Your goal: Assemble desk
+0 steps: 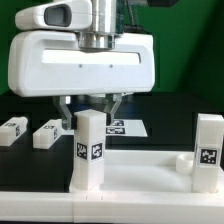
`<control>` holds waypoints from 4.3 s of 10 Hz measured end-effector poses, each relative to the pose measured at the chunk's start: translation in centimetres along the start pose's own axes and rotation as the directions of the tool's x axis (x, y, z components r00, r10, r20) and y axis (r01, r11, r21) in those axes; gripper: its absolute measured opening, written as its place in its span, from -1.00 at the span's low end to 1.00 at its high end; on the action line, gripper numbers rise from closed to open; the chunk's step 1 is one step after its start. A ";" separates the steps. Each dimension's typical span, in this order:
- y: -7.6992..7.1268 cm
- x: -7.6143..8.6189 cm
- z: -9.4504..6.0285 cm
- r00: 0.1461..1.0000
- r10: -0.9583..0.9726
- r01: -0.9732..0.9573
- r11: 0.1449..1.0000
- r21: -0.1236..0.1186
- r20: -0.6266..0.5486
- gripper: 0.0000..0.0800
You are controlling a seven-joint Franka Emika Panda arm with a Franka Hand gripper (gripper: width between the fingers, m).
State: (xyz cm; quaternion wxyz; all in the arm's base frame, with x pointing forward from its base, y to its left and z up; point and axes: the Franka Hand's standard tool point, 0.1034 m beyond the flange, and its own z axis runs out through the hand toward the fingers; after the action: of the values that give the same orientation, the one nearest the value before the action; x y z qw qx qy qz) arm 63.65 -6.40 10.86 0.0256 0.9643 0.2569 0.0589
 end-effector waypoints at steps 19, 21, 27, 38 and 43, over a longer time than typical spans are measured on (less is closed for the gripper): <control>-0.4 0.4 0.1 0.315 0.949 -0.948 0.315 0.037 -0.002 -0.03; -0.6 0.5 0.2 0.407 0.913 -0.913 0.407 0.036 -0.004 0.42; -0.5 0.9 -0.1 0.864 0.503 -0.502 0.864 0.016 -0.032 0.62; 0.2 0.6 -0.2 0.995 -0.098 0.098 0.995 -0.019 -0.001 -0.02; 0.1 0.4 -0.2 0.999 0.039 -0.039 0.999 -0.007 0.001 -0.27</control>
Offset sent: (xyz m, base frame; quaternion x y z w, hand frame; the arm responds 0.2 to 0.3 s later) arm -0.0087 -0.0028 0.0001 0.0136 -0.0127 0.0901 0.9958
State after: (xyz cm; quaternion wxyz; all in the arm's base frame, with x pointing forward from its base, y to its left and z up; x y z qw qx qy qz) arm 64.02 -6.34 11.13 0.0280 0.9690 0.2380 0.0596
